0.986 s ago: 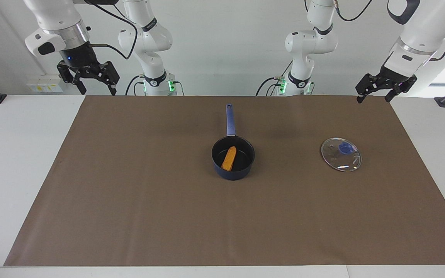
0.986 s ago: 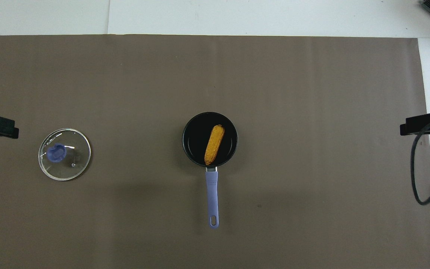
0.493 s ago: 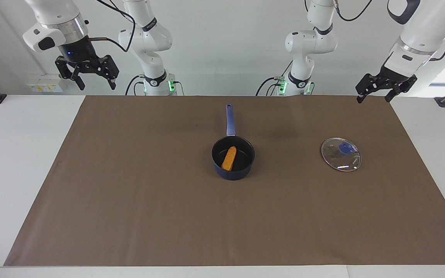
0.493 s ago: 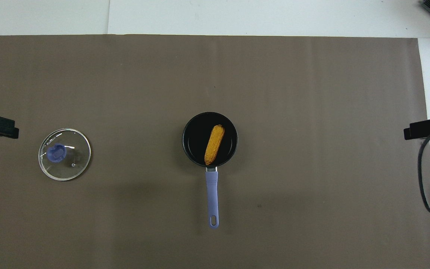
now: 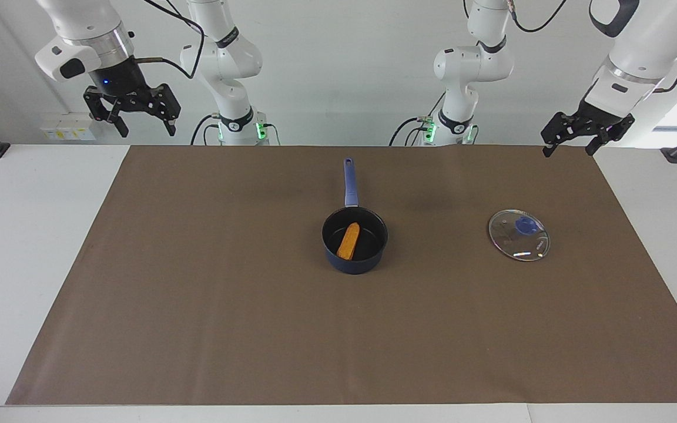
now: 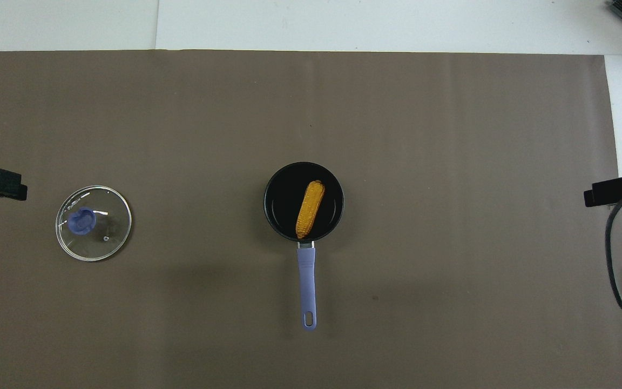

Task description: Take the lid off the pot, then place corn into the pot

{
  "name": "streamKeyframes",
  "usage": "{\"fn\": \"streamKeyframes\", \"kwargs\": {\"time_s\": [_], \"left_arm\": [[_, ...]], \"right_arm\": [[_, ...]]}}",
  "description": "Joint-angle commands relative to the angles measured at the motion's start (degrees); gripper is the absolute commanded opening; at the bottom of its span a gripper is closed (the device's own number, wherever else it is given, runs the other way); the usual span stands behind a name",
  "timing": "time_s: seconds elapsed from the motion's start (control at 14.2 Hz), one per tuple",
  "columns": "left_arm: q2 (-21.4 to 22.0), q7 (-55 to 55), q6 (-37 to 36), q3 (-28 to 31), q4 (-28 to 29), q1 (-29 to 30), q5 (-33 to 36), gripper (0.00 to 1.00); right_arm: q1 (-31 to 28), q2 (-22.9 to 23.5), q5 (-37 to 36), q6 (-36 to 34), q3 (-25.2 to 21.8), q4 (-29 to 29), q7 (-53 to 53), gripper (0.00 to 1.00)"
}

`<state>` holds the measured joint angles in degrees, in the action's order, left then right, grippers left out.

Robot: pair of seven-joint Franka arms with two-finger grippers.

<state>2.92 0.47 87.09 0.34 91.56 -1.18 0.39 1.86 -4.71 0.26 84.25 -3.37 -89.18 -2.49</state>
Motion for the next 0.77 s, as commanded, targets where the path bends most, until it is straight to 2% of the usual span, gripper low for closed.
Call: {"fn": "streamKeyframes", "kwargs": {"time_s": [0.0,0.7], "left_arm": [[0.34,-0.56,-1.05,0.19,-0.6,-0.23,-0.3,1.0],[0.34,-0.47,-1.05,0.19,-0.6,-0.14,-0.3,1.0]], "right_arm": [[-0.98,-0.57,-0.17,-1.28,0.82,-0.21,0.29,1.0],[-0.89,-0.74,-0.69,-1.28,1.17,-0.56,1.96,1.0]]}}
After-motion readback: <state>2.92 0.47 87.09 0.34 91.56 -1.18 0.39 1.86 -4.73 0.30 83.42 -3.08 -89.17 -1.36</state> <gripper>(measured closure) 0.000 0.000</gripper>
